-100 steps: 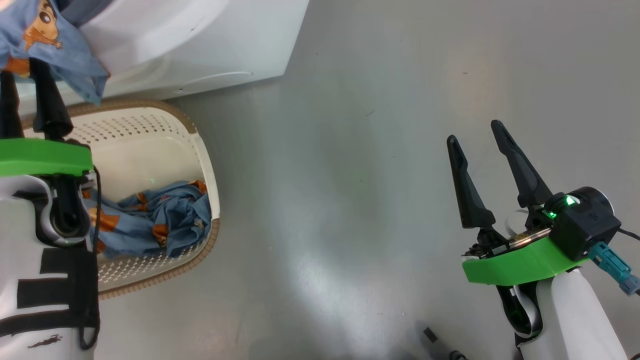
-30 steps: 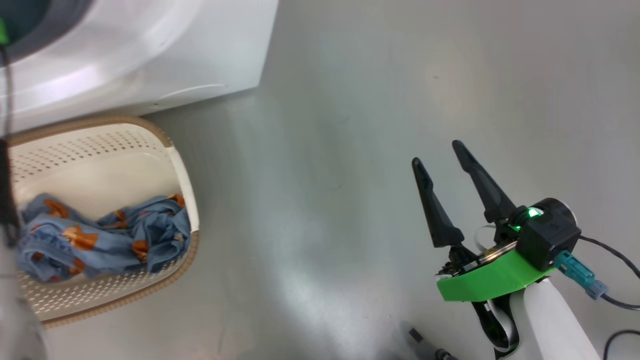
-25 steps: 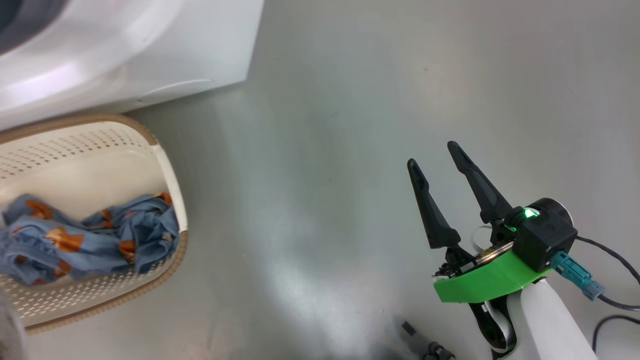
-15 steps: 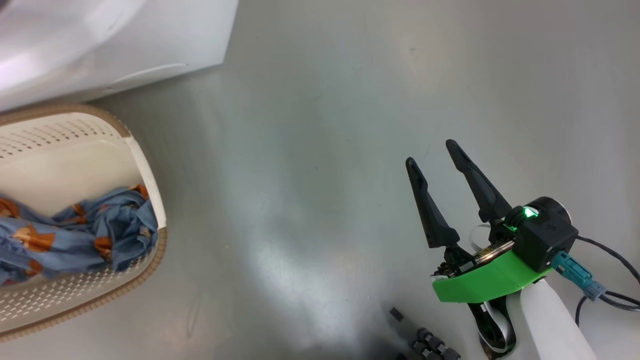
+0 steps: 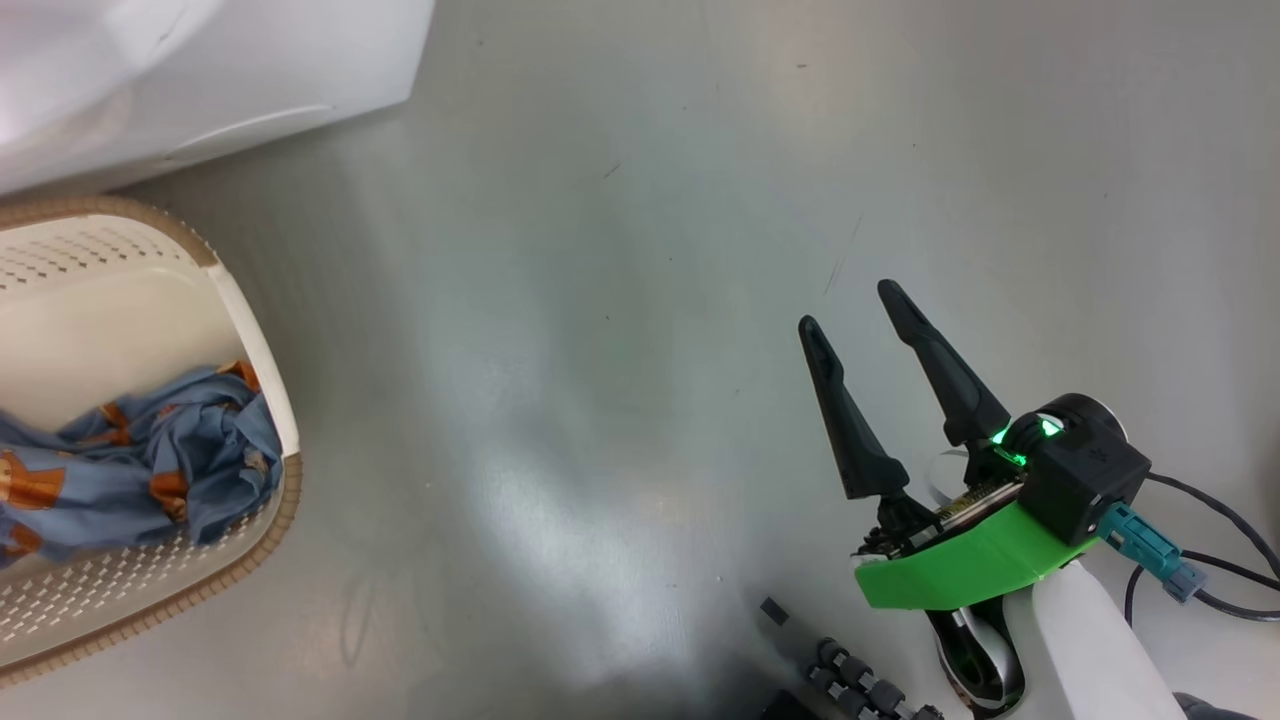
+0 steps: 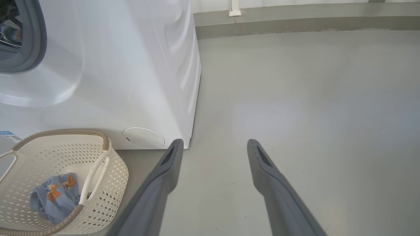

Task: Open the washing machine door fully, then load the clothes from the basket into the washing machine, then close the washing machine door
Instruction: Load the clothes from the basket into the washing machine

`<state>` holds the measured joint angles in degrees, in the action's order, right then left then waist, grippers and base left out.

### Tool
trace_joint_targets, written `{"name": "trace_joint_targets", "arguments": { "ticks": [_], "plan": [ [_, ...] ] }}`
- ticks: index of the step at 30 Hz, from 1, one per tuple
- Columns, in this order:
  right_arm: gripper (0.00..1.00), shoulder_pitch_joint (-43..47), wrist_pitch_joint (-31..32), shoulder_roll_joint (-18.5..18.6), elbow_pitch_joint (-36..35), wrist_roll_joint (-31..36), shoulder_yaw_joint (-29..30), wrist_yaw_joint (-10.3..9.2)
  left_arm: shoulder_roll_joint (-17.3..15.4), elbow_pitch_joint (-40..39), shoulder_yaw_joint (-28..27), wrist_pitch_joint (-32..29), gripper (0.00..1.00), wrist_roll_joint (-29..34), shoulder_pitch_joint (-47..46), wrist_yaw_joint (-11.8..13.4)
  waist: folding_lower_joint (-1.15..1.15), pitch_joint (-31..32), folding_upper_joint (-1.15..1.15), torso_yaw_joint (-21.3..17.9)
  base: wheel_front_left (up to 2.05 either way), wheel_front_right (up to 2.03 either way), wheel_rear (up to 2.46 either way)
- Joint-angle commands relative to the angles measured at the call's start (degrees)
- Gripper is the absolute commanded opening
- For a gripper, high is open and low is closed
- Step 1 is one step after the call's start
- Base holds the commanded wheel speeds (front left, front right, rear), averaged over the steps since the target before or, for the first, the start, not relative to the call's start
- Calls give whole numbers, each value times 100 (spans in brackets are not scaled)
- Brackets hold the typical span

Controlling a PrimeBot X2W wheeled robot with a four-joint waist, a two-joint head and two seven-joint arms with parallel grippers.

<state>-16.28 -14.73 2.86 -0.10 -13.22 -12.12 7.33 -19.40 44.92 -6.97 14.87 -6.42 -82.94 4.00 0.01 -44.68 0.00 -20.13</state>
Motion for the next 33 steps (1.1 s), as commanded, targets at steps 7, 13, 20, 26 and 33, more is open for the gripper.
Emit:
{"name": "trace_joint_targets", "arguments": {
  "ticks": [7,13,20,26,33],
  "plan": [
    [100,239,-27,2,-43,-38,-139,16,-353,1063,344,-1,80,356,-157,93,-1,121,0,1,0,0,0],
    [100,246,-27,2,-5,-51,-76,16,-260,1669,301,-2,100,252,-227,273,-1,328,0,132,0,0,0],
    [100,226,-27,2,49,-7,-61,16,-87,1846,282,10,100,153,78,402,-1,656,0,329,0,0,0],
    [100,229,-27,2,125,24,-51,16,111,1698,146,12,100,-34,509,487,-1,934,0,483,0,0,0],
    [100,274,-27,2,201,22,15,16,342,1305,-110,12,100,-304,1329,444,-1,1410,0,639,0,0,0]
  ]
}}
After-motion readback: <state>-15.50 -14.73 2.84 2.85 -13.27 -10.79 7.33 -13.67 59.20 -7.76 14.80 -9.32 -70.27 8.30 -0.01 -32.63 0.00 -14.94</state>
